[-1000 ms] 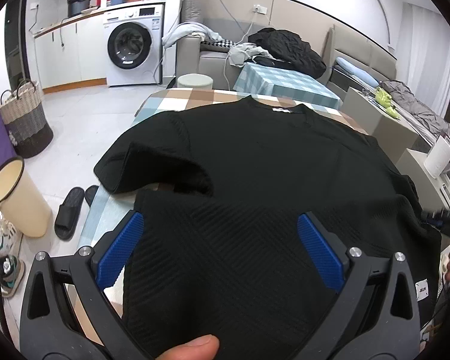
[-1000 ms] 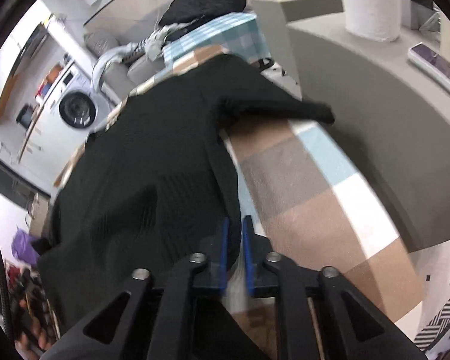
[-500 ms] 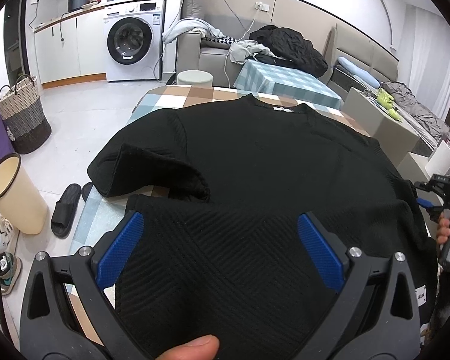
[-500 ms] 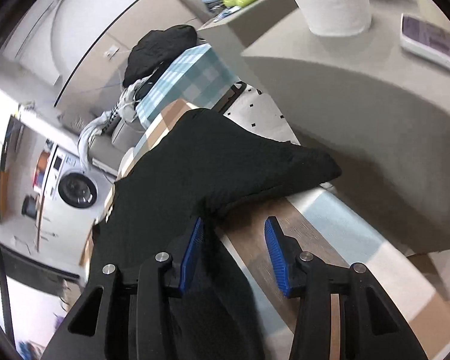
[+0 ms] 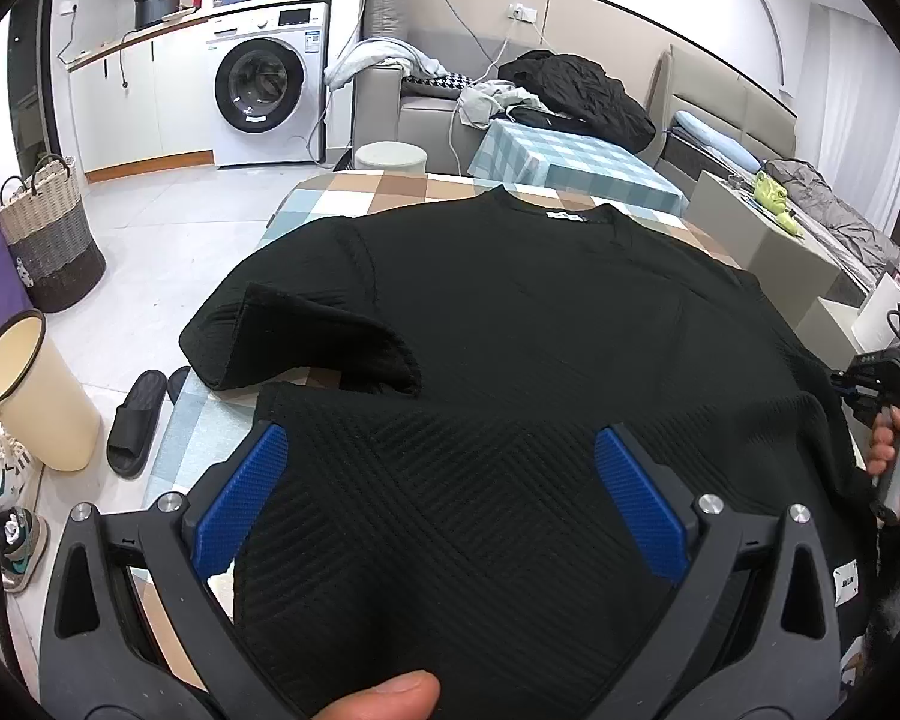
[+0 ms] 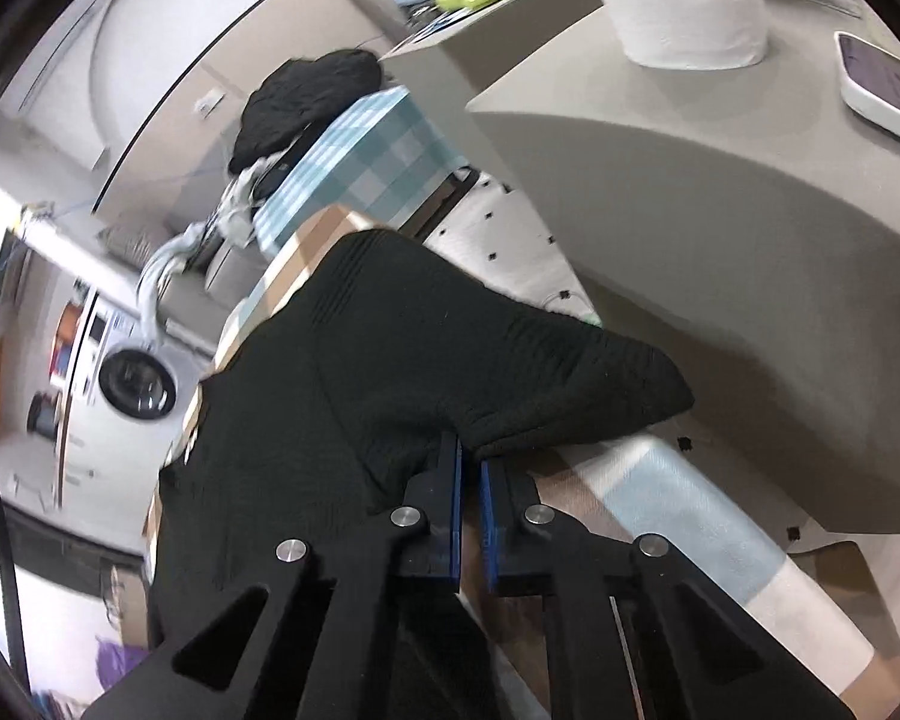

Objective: Fold small clothes
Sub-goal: 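Fold the gripped side and sleeve inward over the shirt's back with the right gripper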

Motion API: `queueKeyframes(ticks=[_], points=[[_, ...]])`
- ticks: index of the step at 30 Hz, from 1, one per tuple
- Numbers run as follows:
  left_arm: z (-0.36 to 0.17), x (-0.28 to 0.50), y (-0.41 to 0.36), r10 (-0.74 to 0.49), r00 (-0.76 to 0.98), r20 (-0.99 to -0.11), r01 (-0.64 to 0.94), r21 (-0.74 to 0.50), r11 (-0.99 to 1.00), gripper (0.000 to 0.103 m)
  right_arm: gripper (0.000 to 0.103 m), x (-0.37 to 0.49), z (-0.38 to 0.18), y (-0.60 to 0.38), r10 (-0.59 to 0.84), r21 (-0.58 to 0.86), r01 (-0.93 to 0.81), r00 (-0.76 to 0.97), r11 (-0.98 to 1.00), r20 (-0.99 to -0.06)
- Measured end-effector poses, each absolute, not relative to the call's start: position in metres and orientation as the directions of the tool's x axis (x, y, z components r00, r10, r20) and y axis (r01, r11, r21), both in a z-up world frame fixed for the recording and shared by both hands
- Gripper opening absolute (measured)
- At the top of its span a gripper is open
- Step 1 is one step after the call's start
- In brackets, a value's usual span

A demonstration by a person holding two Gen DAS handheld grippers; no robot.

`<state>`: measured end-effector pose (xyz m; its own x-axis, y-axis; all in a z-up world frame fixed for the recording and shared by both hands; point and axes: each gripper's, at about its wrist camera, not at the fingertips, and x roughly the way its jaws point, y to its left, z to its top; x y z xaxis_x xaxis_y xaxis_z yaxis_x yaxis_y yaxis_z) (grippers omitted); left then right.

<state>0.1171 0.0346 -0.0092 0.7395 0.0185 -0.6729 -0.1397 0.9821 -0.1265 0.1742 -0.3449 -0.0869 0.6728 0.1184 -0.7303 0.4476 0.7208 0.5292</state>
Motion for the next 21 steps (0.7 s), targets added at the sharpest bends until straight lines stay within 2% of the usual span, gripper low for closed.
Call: queueKeyframes(ticks=[4,5,7,9,10,14,21], points=[[-0.011,0.117,0.03,0.008,0.738,-0.674,-0.127,-0.127,0.984,0.102,0.005,0.164,-0.09,-0.342,0.16,0.519,0.43,0.636,0.739,-0.755],[-0.011,0.118,0.027,0.008,0.737,-0.676,-0.122,-0.122,0.985,0.102,0.008,0.163,-0.09,-0.344,0.165,0.524,0.431,0.635,0.734,-0.754],[-0.011,0.118,0.025,0.011,0.735,-0.678,-0.118,-0.112,0.987,0.102,0.017,0.156,-0.088,-0.352,0.144,0.529,0.461,0.641,0.713,-0.754],[-0.01,0.119,0.022,0.012,0.735,-0.678,-0.112,-0.105,0.988,0.102,0.038,0.145,-0.085,-0.36,0.12,0.546,0.483,0.665,0.685,-0.738],[-0.009,0.118,0.022,0.014,0.736,-0.677,-0.112,-0.102,0.988,0.102,0.041,0.139,-0.083,-0.366,0.101,0.556,0.496,0.679,0.668,-0.727],[-0.01,0.12,0.025,0.011,0.736,-0.677,-0.117,-0.112,0.987,0.102,0.048,0.117,-0.083,-0.392,0.015,0.571,0.577,0.696,0.585,-0.718],[-0.012,0.123,0.023,0.009,0.732,-0.681,-0.113,-0.108,0.988,0.102,0.049,0.127,-0.107,-0.411,0.066,0.624,0.631,0.677,0.461,-0.733]])
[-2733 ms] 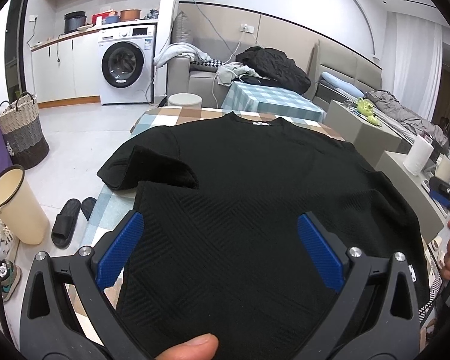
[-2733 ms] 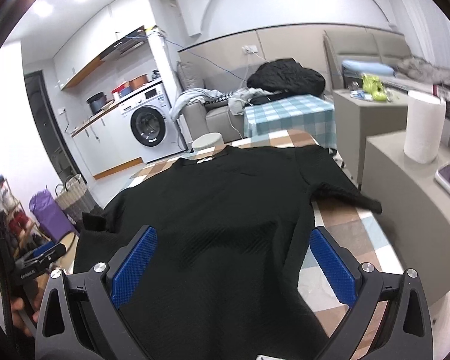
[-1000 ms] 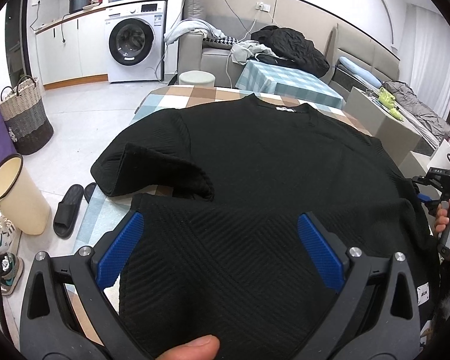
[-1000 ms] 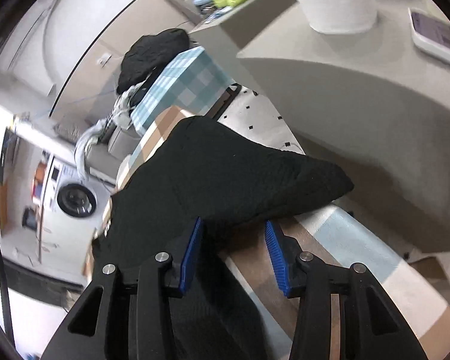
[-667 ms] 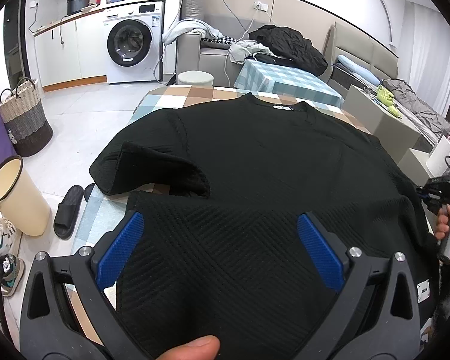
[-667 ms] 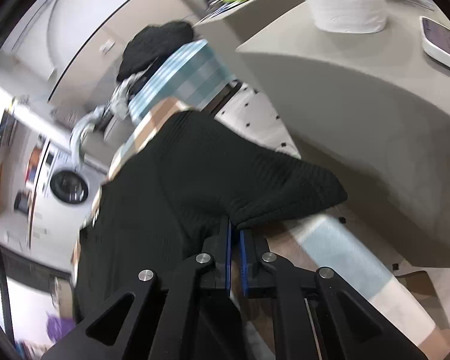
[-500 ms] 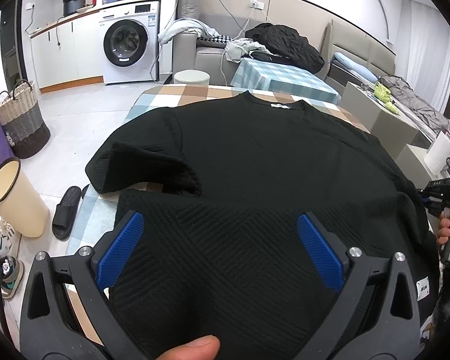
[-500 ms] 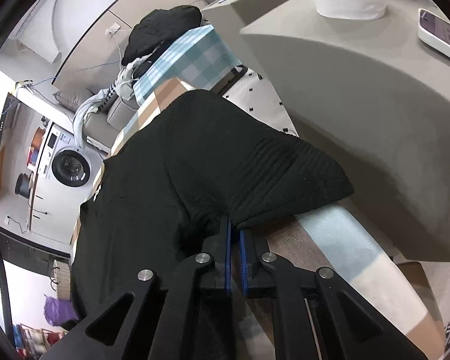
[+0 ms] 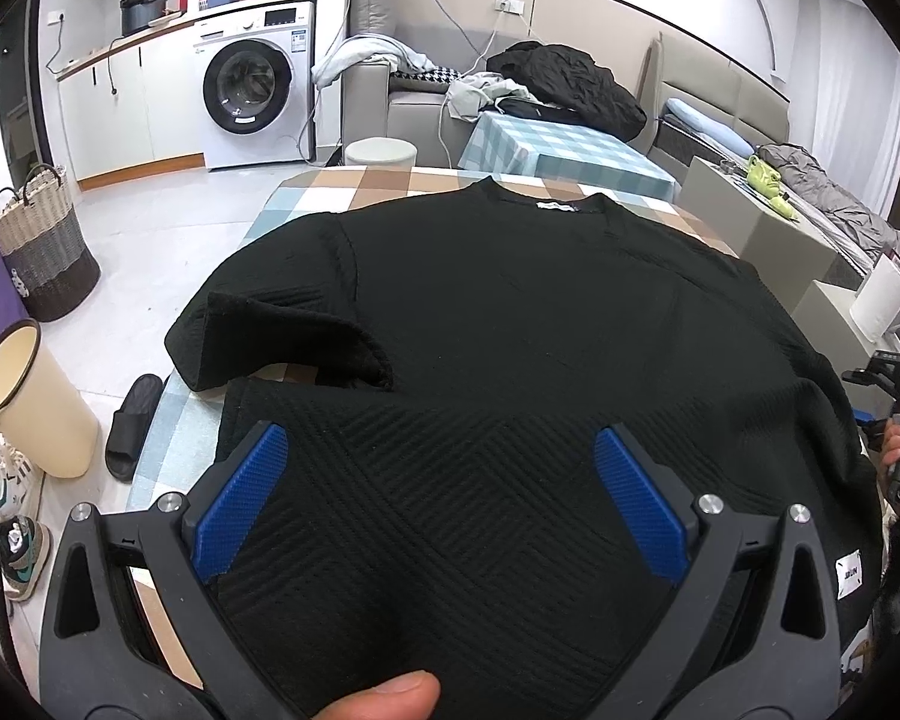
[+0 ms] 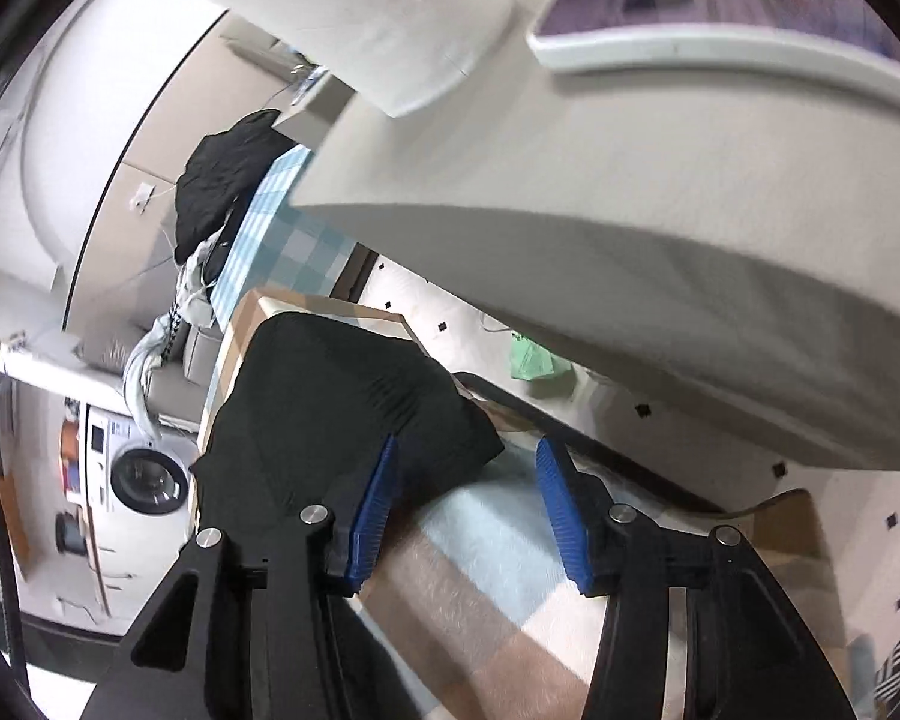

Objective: Fold small clothes
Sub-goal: 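Fold the gripped side and sleeve inward over the shirt's back with the right gripper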

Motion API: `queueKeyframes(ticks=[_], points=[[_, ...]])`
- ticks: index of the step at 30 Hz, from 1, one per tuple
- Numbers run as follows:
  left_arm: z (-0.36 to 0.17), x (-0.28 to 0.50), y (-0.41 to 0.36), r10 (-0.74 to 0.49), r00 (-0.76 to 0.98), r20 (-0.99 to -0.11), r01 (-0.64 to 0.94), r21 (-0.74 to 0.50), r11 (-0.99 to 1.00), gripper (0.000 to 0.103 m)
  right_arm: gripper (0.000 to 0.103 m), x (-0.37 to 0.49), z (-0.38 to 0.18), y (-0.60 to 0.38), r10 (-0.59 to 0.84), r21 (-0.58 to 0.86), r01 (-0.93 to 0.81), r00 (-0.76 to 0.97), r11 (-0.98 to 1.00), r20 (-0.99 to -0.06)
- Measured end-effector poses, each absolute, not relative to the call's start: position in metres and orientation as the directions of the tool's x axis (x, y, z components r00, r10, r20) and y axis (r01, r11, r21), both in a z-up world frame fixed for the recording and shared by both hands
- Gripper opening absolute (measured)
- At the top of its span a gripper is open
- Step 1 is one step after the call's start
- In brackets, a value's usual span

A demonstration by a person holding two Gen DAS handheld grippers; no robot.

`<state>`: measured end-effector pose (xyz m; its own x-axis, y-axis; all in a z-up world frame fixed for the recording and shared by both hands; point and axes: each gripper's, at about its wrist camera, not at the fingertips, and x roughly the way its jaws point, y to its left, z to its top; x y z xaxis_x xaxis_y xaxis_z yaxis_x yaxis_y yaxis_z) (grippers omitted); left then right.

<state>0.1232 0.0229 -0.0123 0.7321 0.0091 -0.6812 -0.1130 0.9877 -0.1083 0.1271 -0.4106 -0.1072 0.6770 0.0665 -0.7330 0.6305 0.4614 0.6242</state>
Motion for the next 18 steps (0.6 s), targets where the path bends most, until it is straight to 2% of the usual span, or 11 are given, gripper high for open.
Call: queueKeyframes(ticks=[4,6,8,11,13,14,16,18], points=[[-0.015,0.123,0.026,0.015,0.728,-0.685,-0.124,-0.111,0.986,0.102,0.047,0.141,-0.114,-0.407,0.069,0.621,0.629,0.675,0.468,-0.735],[-0.017,0.123,0.028,0.023,0.723,-0.69,-0.135,-0.109,0.985,0.102,0.022,0.143,-0.107,-0.402,0.03,0.619,0.604,0.703,0.502,-0.71],[-0.017,0.121,0.03,0.03,0.727,-0.686,-0.143,-0.108,0.984,0.102,0.011,0.144,-0.091,-0.393,-0.06,0.565,0.6,0.714,0.567,-0.698],[-0.02,0.12,0.033,0.029,0.728,-0.685,-0.15,-0.118,0.982,0.102,0.009,0.149,-0.069,-0.379,-0.079,0.558,0.553,0.751,0.618,-0.656],[-0.023,0.12,0.033,0.025,0.722,-0.691,-0.152,-0.123,0.981,0.102,0.009,0.155,-0.047,-0.357,-0.043,0.58,0.443,0.818,0.684,-0.574],[-0.025,0.121,0.032,0.018,0.72,-0.693,-0.146,-0.126,0.981,0.102,0.009,0.161,-0.032,-0.337,0.019,0.58,0.339,0.853,0.741,-0.522],[-0.027,0.122,0.03,0.017,0.716,-0.698,-0.141,-0.12,0.983,0.102,0.009,0.174,-0.018,-0.295,0.16,0.547,0.16,0.857,0.821,-0.49],[-0.028,0.123,0.028,0.012,0.714,-0.7,-0.129,-0.116,0.985,0.102,0.009,0.186,-0.019,-0.257,0.273,0.497,0.03,0.806,0.867,-0.525]])
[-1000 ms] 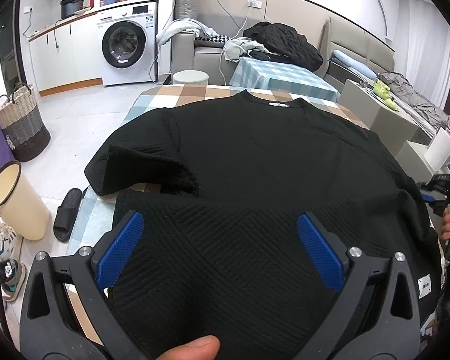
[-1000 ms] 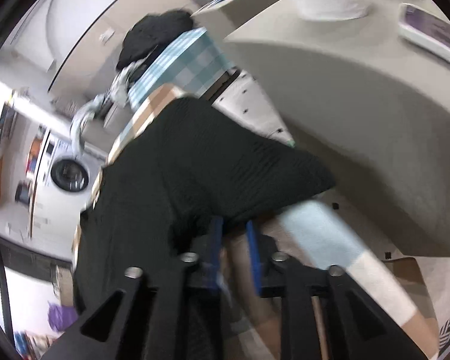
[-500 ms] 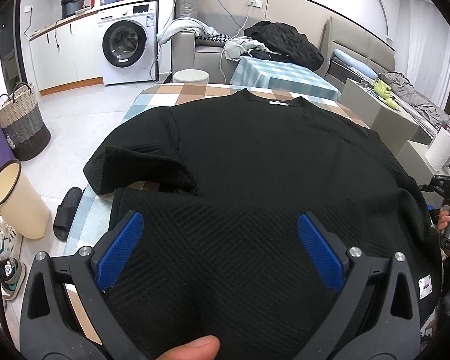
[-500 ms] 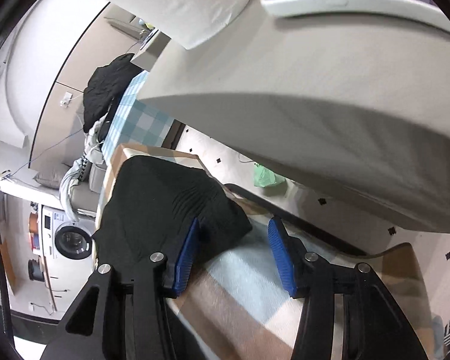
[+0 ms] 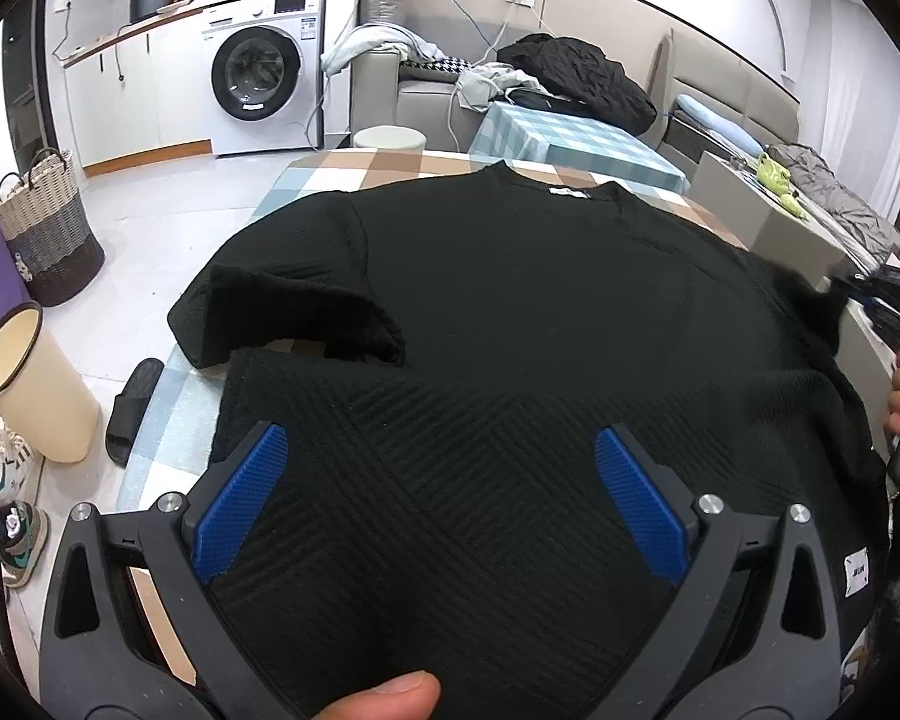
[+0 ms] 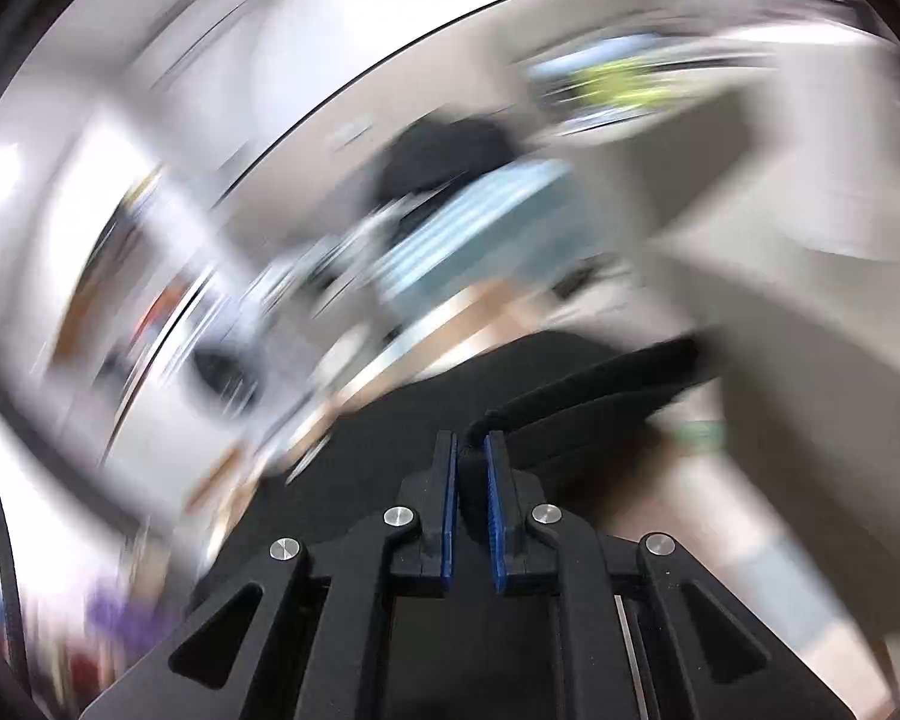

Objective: Fold small clothes
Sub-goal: 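Fold the gripped side and sleeve inward over the shirt's back with the right gripper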

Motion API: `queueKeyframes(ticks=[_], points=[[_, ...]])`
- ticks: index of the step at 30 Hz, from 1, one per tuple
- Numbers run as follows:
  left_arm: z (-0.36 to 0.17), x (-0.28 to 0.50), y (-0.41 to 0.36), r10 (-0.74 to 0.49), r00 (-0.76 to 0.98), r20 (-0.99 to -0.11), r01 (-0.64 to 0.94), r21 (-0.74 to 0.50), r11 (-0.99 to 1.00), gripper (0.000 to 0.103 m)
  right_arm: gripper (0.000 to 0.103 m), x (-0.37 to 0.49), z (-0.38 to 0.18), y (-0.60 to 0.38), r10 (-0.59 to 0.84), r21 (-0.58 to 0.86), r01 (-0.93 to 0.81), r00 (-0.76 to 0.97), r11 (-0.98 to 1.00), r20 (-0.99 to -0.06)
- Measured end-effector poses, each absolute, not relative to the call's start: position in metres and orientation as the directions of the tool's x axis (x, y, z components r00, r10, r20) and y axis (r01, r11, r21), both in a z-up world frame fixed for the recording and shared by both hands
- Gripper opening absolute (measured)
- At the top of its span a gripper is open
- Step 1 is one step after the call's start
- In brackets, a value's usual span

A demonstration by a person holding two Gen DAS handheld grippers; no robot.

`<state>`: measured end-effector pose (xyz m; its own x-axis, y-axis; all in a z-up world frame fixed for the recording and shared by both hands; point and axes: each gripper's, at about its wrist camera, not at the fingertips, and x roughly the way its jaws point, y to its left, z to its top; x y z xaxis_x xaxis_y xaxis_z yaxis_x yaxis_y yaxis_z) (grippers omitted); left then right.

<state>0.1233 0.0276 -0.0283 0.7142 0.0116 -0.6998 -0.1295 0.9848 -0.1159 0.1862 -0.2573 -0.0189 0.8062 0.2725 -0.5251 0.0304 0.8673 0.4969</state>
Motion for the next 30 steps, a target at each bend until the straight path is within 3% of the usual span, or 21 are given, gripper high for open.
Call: queueKeyframes(ticks=[2,5,7,9,17,23,25,27,30], points=[[-0.028,0.124,0.026,0.007,0.716,-0.698,-0.118,-0.112,0.987,0.102,0.009,0.194,-0.03,-0.226,0.353,0.459,-0.064,0.735,0.886,-0.579],[-0.029,0.124,0.025,0.012,0.715,-0.699,-0.117,-0.103,0.988,0.102,0.013,0.2,-0.052,-0.211,0.368,0.434,-0.059,0.638,0.899,-0.676],[-0.03,0.124,0.025,0.008,0.713,-0.701,-0.116,-0.107,0.987,0.102,0.023,0.2,-0.061,-0.216,0.355,0.439,-0.017,0.615,0.898,-0.704],[-0.029,0.124,0.026,0.007,0.713,-0.701,-0.115,-0.106,0.988,0.102,0.041,0.195,-0.063,-0.232,0.324,0.452,0.045,0.635,0.891,-0.701],[-0.029,0.127,0.027,-0.013,0.717,-0.697,-0.105,-0.126,0.986,0.102,0.047,0.192,-0.054,-0.286,0.15,0.485,0.285,0.72,0.827,-0.678],[-0.032,0.132,0.03,-0.046,0.717,-0.695,-0.084,-0.151,0.985,0.102,0.046,0.228,-0.065,-0.305,0.148,0.556,0.37,0.721,0.744,-0.677],[-0.034,0.133,0.033,-0.051,0.717,-0.695,-0.082,-0.157,0.984,0.102,0.043,0.237,-0.066,-0.305,0.134,0.553,0.378,0.726,0.742,-0.675],[-0.036,0.134,0.036,-0.052,0.717,-0.695,-0.084,-0.16,0.984,0.102,0.01,0.244,-0.064,-0.307,0.122,0.551,0.346,0.756,0.759,-0.643],[-0.037,0.135,0.039,-0.051,0.717,-0.695,-0.092,-0.167,0.982,0.102,0.006,0.248,-0.057,-0.301,0.222,0.636,0.252,0.793,0.729,-0.568]])
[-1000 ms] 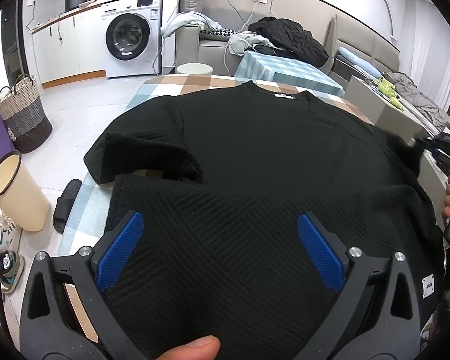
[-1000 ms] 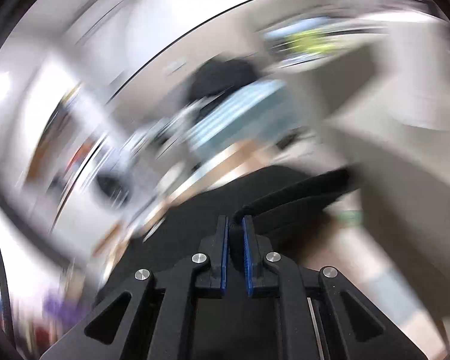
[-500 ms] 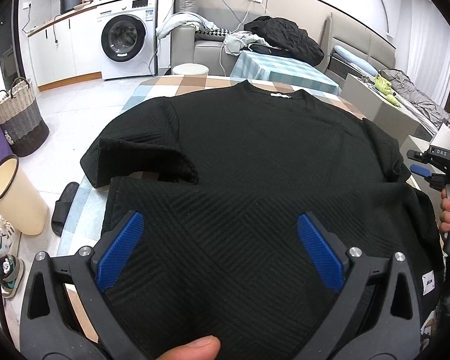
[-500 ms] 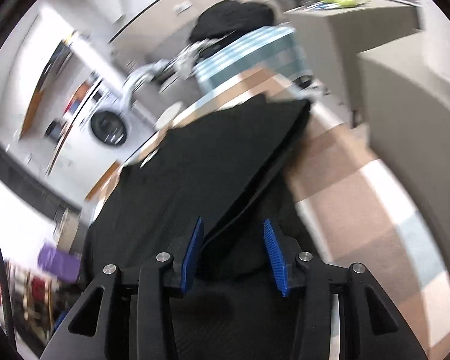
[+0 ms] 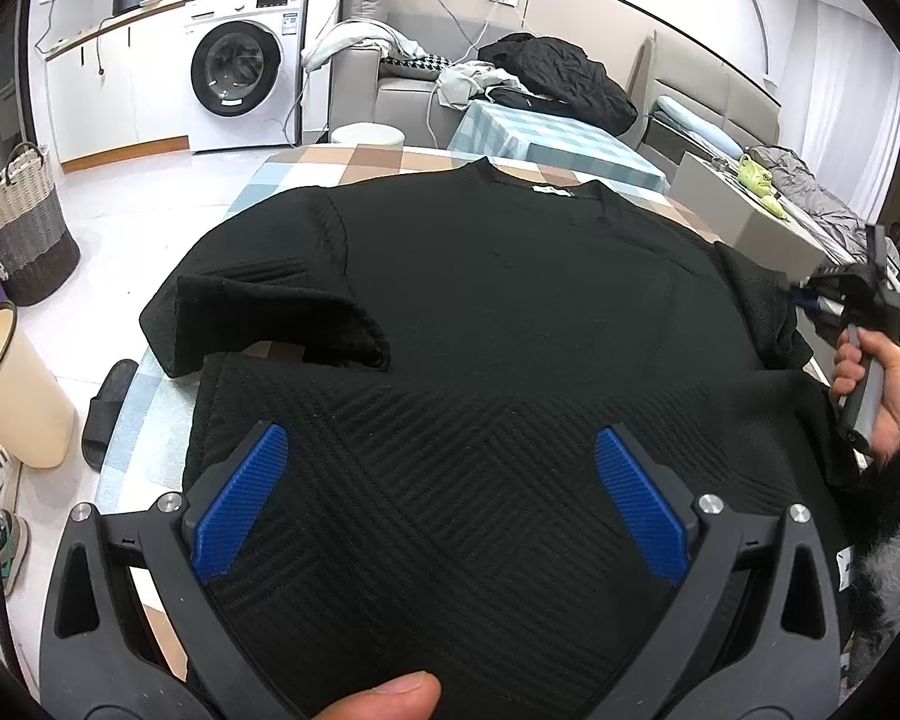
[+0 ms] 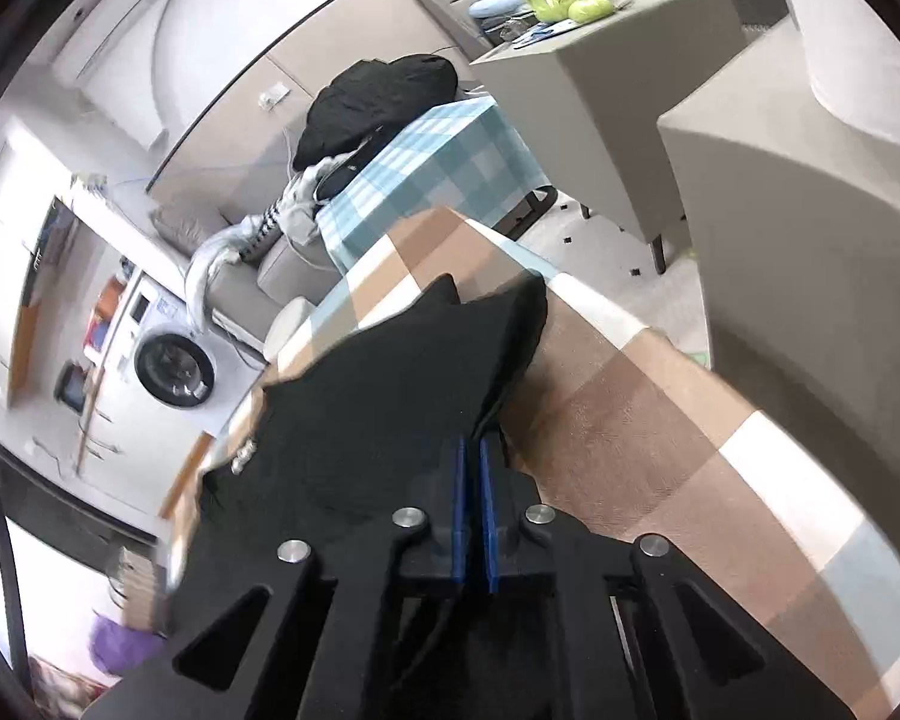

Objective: Fold small clothes
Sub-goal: 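Fold the gripped side and sleeve inward over the shirt's back with the right gripper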

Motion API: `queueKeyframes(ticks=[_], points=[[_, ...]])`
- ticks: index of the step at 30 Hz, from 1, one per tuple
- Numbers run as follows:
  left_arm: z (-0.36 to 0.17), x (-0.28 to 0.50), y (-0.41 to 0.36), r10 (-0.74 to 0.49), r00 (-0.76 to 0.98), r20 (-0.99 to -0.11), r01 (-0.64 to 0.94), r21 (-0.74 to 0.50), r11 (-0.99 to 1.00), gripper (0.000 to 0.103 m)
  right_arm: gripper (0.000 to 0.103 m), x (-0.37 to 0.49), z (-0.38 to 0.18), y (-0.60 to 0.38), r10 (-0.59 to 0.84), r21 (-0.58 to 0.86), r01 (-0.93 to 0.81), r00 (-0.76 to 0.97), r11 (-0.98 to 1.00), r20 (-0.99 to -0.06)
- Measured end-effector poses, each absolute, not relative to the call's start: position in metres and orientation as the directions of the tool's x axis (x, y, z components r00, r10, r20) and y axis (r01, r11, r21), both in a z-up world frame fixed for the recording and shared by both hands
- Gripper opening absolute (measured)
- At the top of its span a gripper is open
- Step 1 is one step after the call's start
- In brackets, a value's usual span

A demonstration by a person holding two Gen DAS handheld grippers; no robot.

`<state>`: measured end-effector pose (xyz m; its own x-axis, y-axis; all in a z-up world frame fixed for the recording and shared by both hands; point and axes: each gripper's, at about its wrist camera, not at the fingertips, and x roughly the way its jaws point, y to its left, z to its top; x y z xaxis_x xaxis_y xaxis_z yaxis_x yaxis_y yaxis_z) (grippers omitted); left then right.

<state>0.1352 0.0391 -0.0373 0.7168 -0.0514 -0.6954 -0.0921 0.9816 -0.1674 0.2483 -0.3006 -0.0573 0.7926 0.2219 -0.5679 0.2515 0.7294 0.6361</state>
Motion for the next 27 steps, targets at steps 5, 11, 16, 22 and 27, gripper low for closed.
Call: queueKeyframes(ticks=[5,11,16,22,27], points=[[-0.033,0.133,0.037,-0.043,0.727,-0.685,-0.091,-0.157,0.983,0.102,0.026,0.249,-0.028,-0.253,0.404,0.56,-0.044,0.738,0.828,-0.54],[-0.033,0.133,0.033,-0.045,0.724,-0.688,-0.082,-0.151,0.985,0.102,0.037,0.224,-0.052,-0.295,0.133,0.416,0.273,0.678,0.867,-0.723],[-0.034,0.137,0.03,-0.049,0.722,-0.69,-0.083,-0.157,0.984,0.102,0.041,0.219,-0.071,-0.3,0.22,0.45,0.232,0.628,0.862,-0.746],[-0.03,0.137,0.029,-0.033,0.72,-0.693,-0.096,-0.146,0.985,0.102,0.041,0.216,-0.06,-0.266,0.385,0.528,0.047,0.629,0.848,-0.676],[-0.031,0.136,0.029,-0.028,0.719,-0.694,-0.101,-0.144,0.984,0.102,0.042,0.199,-0.041,-0.264,0.15,0.35,0.161,0.687,0.923,-0.711]])
